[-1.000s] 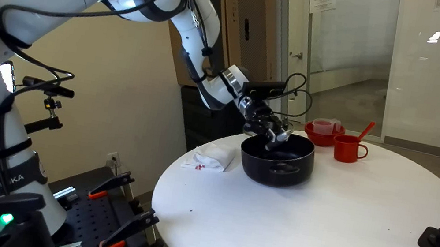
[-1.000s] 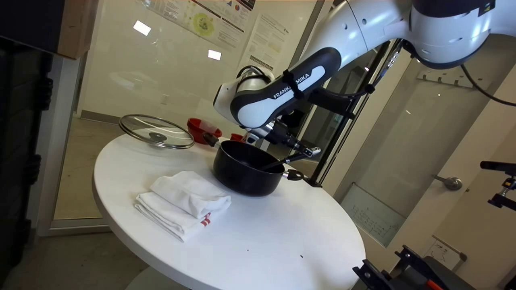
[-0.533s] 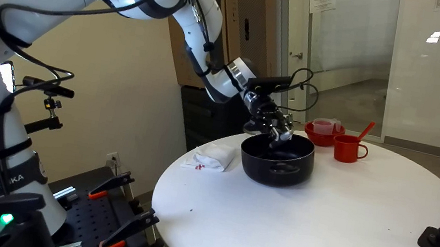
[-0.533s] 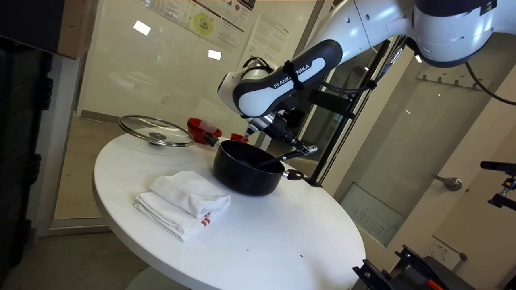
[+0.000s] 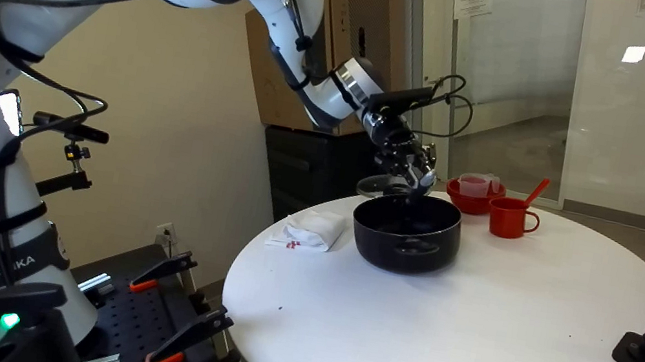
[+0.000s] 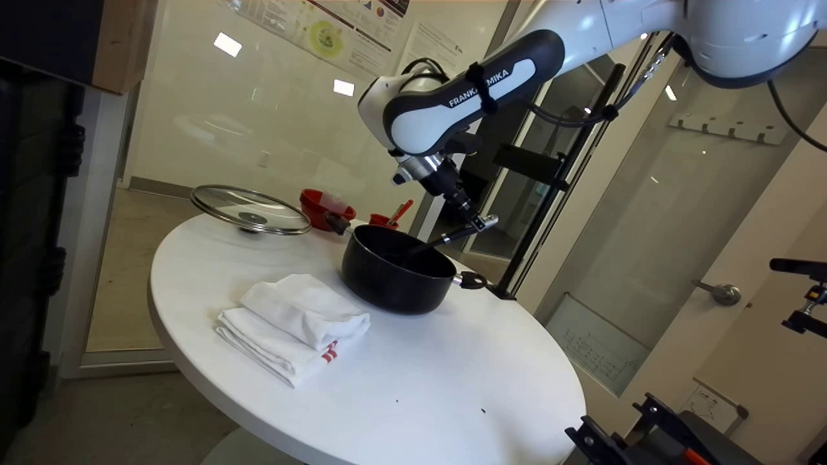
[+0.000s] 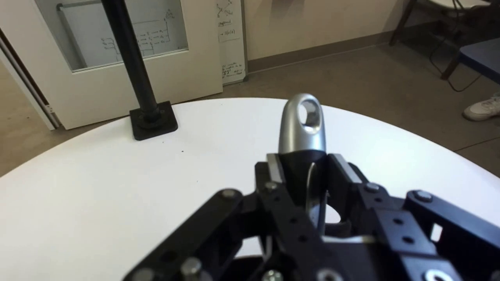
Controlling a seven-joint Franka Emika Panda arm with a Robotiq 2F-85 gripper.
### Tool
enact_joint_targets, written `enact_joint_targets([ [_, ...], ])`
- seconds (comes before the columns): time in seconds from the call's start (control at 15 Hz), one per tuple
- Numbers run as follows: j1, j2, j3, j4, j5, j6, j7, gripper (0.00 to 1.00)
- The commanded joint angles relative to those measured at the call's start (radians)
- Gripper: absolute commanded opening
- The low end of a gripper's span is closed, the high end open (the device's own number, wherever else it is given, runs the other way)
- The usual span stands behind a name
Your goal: Use the ladle to mix in the pot
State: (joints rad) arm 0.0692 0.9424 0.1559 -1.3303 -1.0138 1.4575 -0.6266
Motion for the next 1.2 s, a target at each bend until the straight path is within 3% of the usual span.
enact_joint_targets([
  [0.0, -0.010, -0.095, -0.007, -0.075, 0.043, 0.077, 0.006, 0.08],
  [0.53, 0.058, -0.185, -0.078, -0.123, -0.102, 0.066, 0.110, 0.08],
  [0.87, 0.074, -0.197, -0.076, -0.146, -0.153, 0.058, 0.151, 0.08],
  [1.13, 0.065, -0.191, -0.043, -0.165, -0.118, 0.076, 0.086, 0.08],
])
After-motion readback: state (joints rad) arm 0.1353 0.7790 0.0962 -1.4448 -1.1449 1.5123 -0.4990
